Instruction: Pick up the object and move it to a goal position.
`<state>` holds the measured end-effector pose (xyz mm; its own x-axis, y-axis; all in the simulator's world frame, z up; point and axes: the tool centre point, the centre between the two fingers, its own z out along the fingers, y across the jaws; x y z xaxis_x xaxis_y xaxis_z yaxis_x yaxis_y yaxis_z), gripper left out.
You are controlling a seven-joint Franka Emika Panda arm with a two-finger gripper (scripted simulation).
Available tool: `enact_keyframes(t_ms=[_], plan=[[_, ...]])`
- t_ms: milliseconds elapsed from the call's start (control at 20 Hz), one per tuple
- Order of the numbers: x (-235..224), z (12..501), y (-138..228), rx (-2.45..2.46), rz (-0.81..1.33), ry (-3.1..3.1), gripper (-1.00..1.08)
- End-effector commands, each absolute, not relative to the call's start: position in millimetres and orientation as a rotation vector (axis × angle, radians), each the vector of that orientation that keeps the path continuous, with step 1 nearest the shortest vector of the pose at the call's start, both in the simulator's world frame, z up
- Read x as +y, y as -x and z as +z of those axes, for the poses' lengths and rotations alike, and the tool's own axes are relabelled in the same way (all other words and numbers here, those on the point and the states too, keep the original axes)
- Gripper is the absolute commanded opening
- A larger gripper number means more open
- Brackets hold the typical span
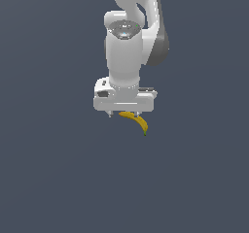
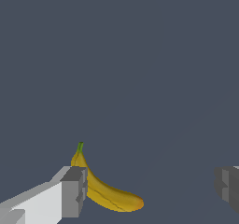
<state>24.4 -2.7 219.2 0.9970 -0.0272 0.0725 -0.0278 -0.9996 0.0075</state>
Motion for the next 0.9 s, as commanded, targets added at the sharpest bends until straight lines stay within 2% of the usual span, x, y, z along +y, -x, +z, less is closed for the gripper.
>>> enact_keyframes(t_ms=[0,850], plan=[[-2.7,219.2,-24.4,-0.043,0.113,-3.131,1.00],[-3.4,209.4,-21.1,-0.007,0.091,-3.143,1.00]])
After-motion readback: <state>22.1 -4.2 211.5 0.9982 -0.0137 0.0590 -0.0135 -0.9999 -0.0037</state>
